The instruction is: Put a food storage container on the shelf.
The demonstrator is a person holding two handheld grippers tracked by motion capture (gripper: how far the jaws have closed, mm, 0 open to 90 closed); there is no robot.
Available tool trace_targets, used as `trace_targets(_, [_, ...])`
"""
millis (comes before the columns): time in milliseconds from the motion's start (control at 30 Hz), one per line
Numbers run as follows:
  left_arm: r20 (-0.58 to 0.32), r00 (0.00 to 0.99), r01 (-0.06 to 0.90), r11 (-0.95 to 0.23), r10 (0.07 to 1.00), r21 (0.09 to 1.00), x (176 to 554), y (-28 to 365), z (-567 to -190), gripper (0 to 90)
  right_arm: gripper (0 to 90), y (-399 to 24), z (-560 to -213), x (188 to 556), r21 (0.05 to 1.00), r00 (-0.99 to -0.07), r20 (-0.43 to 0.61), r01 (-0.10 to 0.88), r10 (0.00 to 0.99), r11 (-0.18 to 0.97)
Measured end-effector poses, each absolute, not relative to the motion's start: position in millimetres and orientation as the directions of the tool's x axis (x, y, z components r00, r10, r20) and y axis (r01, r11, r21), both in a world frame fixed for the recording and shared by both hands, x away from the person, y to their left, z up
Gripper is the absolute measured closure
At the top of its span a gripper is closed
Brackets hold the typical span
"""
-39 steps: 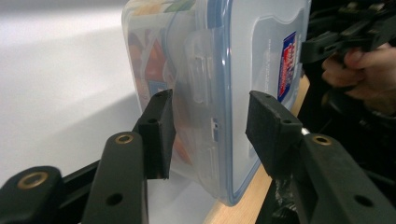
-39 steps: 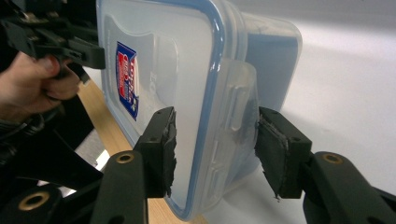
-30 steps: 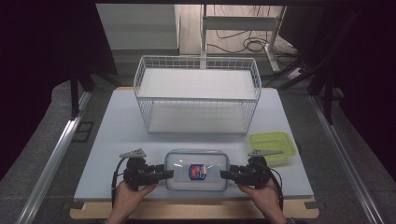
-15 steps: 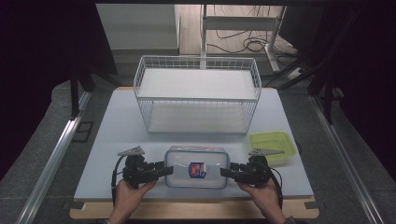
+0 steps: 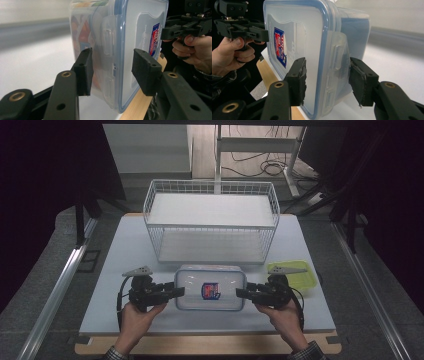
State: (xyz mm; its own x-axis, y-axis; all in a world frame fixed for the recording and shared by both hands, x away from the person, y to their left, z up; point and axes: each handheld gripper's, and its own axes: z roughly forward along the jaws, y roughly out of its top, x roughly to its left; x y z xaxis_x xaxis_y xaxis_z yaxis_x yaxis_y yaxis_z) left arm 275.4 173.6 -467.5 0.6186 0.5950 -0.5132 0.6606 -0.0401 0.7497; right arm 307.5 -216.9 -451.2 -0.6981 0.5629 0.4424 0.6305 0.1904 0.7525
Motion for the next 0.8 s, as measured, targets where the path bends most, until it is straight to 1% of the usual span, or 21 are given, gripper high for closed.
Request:
trace_targets(233, [-0.494, 0.627, 0.635, -0.029, 0.602, 0.772, 283.4, 173.9, -446.7, 52.6, 50.0, -215.8, -426.4, 319.7, 0.775, -0.714, 0.420, 0.603, 0.560, 0.189])
trace_targets(533, [-0.463, 0.640, 0.603, -0.027, 0.613, 0.797, 293.5, 175.6, -419.0, 52.6, 49.9, -214.5, -404.5, 330.9, 0.798, -0.726, 0.409, 0.578, 0.553, 0.169])
trace_targets(800, [-0.464, 0.643, 0.589, -0.006, 0.609, 0.808, 305.4, 179.2, -400.1, 52.6, 49.9, -210.9, -382.2, 343.3, 0.814, -0.733, 0.396, 0.559, 0.553, 0.158])
